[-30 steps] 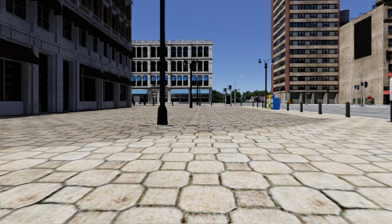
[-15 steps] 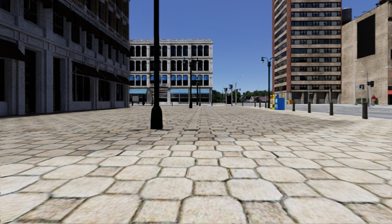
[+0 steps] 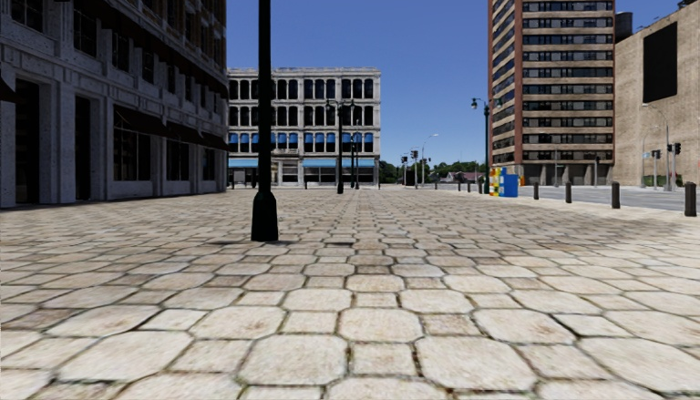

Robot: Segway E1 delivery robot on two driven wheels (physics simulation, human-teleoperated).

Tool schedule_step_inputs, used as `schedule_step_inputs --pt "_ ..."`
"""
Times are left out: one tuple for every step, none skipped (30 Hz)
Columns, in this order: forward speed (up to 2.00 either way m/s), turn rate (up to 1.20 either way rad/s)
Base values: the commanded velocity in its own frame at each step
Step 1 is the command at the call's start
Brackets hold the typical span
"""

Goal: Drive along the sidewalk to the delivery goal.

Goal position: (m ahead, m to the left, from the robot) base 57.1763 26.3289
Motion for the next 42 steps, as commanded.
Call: schedule_step_inputs --pt "2.00 0.00" --pt "2.00 0.00" --pt "2.00 0.00" --pt "2.00 0.00" --pt "2.00 0.00" --pt "1.99 0.00" --pt "1.99 0.00" --pt "1.99 0.00" --pt "1.99 0.00" --pt "1.99 0.00" --pt "1.99 0.00" --pt "1.99 0.00" --pt "1.99 0.00" --pt "1.99 0.00" --pt "1.99 0.00" --pt "1.99 0.00" --pt "1.99 0.00" --pt "1.99 0.00" --pt "1.99 0.00" --pt "1.99 0.00" --pt "1.99 0.00" --pt "1.99 0.00" --pt "1.99 0.00" --pt "1.99 0.00" --pt "1.99 0.00" --pt "1.99 0.00" --pt "1.99 0.00" --pt "1.99 0.00" --pt "1.99 0.00" --pt "1.99 0.00" --pt "1.99 0.00" --pt "1.99 0.00" --pt "1.99 0.00" --pt "1.99 0.00" --pt "1.99 0.00" --pt "1.99 0.00" --pt "1.99 0.00" --pt "1.99 0.00" --pt "1.99 0.00" --pt "1.99 0.00" --pt "1.99 0.00" --pt "1.99 0.00"
